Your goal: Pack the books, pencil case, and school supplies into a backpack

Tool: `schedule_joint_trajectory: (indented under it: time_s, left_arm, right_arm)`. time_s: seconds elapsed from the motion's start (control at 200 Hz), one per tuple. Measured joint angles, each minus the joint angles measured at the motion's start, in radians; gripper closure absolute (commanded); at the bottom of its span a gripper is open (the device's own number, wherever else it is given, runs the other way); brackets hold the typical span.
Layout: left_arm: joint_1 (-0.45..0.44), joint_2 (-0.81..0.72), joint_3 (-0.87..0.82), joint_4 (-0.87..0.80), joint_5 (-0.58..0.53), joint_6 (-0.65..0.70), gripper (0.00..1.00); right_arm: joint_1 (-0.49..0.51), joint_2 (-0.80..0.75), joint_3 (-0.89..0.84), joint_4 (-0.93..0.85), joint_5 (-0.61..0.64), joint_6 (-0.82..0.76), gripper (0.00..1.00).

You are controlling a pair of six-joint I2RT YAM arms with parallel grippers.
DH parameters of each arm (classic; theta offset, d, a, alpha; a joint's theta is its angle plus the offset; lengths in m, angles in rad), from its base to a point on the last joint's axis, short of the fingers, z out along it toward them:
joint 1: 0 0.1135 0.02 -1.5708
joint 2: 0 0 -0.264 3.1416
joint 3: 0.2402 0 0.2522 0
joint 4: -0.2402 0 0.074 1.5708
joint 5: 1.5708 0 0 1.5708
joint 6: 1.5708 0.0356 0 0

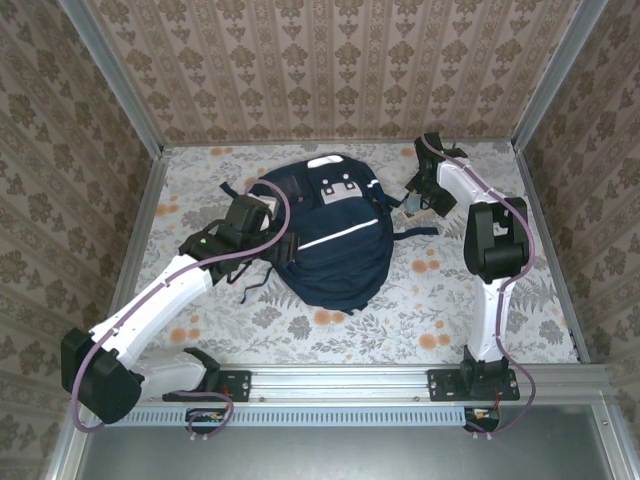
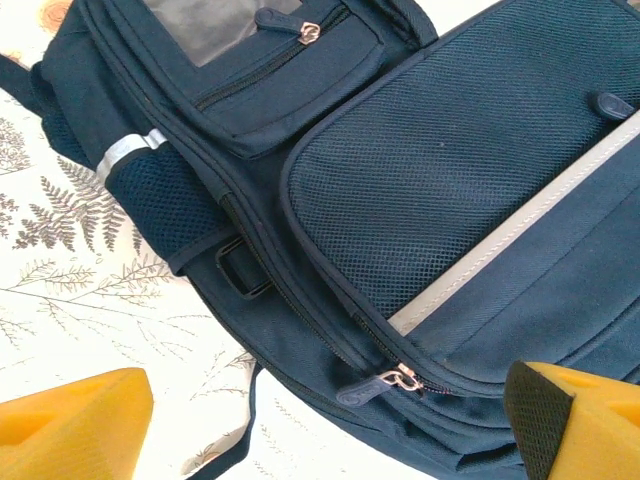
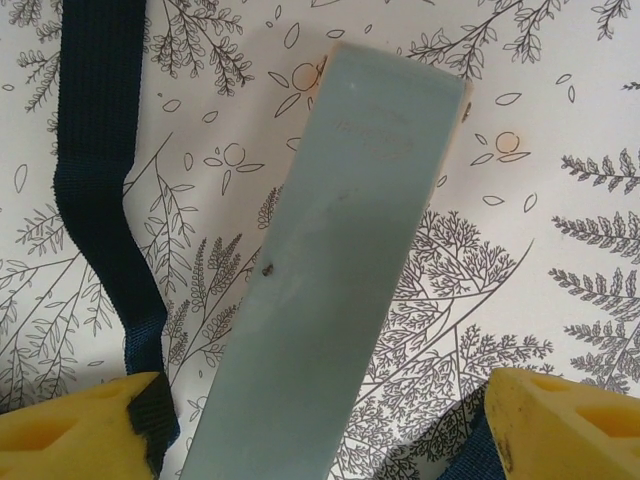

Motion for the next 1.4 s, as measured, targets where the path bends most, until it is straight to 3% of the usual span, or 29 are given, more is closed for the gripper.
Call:
schedule_joint_trajectory:
  time_s: [0.155,0.4,0.675,0.795,0.925,1.095,1.4]
  left_arm:
    - [-0.002,0.024,0.022,-0.002,0.037,0.022,0.06]
    - [-0.046,0.085,0.105,-0.023,0.045,0.074,0.05]
    - [-0.088,0.143,0.167,-0.027,0.048,0.108,0.04]
    - [-0.112,0.181,0.204,-0.043,0.054,0.130,0.03]
    - [-0.144,0.229,0.251,-0.065,0.055,0.163,0.03]
    - [-0.207,0.303,0.312,-0.089,0.055,0.222,0.03]
    - [-0.303,0.486,0.428,-0.148,0.032,0.357,0.07]
  right_arm:
    - [-0.009,0.023,0.025,-0.025,-0.008,0.013,0.31]
    - [-0.055,0.066,0.075,-0.053,-0.060,0.029,0.39]
    - [-0.066,0.076,0.092,-0.065,-0.077,0.026,0.68]
    - [-0.072,0.039,0.039,-0.040,-0.087,0.025,0.71]
    - [-0.087,-0.067,-0.101,-0.004,-0.106,0.022,0.73]
    - [-0.109,-0.314,-0.335,0.072,-0.170,0.003,0.73]
    - [-0.134,-0.654,-0.599,0.144,-0.270,-0.034,0.72]
